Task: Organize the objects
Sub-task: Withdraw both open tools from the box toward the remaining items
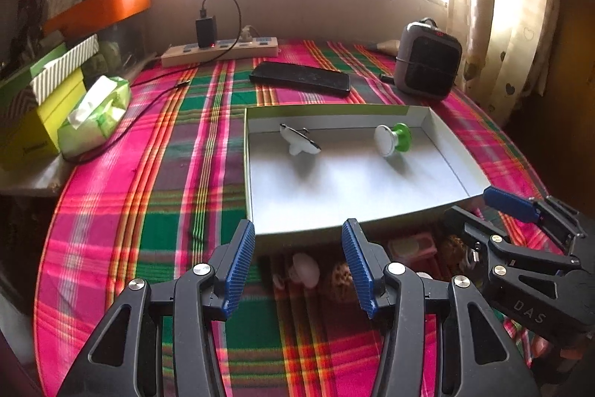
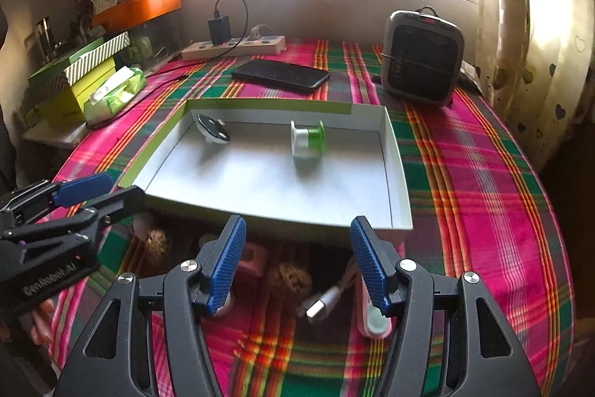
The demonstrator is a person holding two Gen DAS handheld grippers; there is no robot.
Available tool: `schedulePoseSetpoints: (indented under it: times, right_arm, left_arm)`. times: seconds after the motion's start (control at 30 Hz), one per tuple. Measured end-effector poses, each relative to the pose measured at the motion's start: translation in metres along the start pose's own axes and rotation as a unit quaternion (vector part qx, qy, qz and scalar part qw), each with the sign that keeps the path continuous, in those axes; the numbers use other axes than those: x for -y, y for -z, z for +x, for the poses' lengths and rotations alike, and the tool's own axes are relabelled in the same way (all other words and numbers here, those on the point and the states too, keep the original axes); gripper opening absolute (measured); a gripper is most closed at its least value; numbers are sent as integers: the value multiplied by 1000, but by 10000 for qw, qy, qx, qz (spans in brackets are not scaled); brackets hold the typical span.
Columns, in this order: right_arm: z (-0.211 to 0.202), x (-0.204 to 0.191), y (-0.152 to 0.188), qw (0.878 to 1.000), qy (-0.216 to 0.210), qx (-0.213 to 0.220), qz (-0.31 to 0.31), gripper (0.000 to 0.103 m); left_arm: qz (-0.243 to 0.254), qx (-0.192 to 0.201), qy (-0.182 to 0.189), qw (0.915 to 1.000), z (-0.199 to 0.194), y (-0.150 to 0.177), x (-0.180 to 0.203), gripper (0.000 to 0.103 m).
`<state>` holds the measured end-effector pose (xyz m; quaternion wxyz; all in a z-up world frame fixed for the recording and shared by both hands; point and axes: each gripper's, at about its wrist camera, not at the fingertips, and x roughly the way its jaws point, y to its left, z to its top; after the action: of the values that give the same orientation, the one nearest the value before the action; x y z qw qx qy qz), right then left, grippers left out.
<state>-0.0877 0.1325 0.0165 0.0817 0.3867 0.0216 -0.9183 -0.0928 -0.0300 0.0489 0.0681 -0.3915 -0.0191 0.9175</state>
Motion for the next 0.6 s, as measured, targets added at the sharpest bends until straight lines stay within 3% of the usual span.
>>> schedulePoseSetpoints:
  times: [0.6]
  right_arm:
    - [-16,15,31,9999,66,36,144,60]
  left_arm:
    - [-162,-129,450,9988,-9,30,-3,48]
